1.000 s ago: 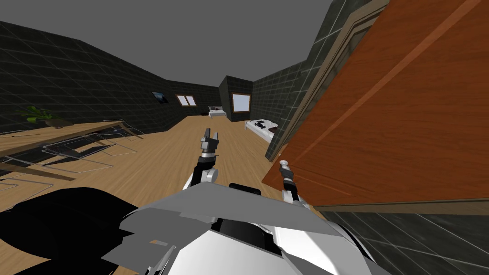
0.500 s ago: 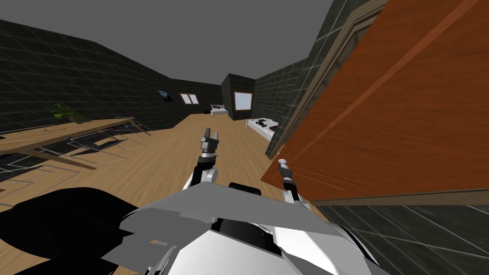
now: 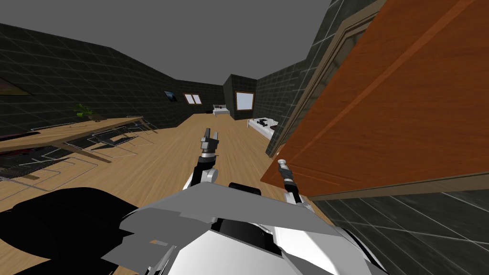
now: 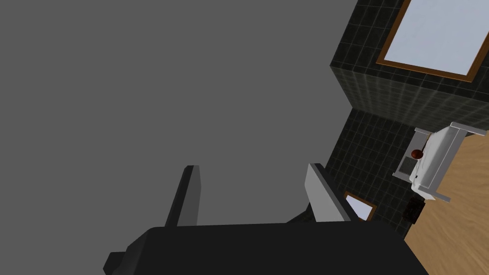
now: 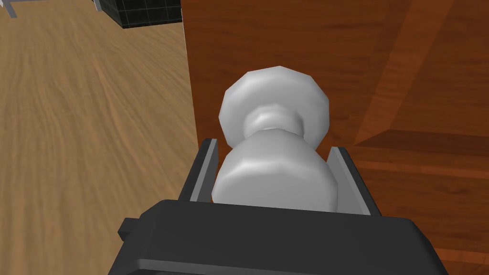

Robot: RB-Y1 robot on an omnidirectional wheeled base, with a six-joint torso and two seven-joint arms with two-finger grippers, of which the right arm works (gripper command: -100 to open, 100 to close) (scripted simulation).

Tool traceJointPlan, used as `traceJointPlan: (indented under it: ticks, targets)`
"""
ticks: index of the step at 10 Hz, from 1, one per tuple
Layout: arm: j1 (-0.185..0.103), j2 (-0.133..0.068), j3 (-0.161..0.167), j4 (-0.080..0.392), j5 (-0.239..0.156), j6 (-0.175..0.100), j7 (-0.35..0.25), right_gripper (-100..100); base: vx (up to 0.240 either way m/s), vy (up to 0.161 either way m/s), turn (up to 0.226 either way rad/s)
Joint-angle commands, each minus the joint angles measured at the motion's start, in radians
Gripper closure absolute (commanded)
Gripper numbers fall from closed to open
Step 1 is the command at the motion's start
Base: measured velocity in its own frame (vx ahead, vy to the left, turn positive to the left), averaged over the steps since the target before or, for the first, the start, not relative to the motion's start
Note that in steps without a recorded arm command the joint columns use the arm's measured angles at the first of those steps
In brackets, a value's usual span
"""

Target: Pull the door open

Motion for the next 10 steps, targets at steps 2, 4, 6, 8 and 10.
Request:
traceJointPlan:
  ticks: [2,4,6,8,10]
  targets:
    - [0.005,-0.008,0.02,0.012,0.016,-0.021,-0.024,100,-0.167,-0.049,0.044]
    - [0.018,-0.025,0.046,0.007,0.038,-0.043,-0.058,100,-0.175,-0.054,0.056]
    - [0.026,-0.035,0.063,0.005,0.052,-0.056,-0.08,100,-0.168,-0.053,0.045]
    - [0.046,-0.041,0.066,-0.016,0.059,-0.055,-0.087,100,-0.089,-0.035,0.06]
    - [0.055,-0.051,0.072,-0.015,0.069,-0.074,-0.101,100,-0.179,-0.049,0.093]
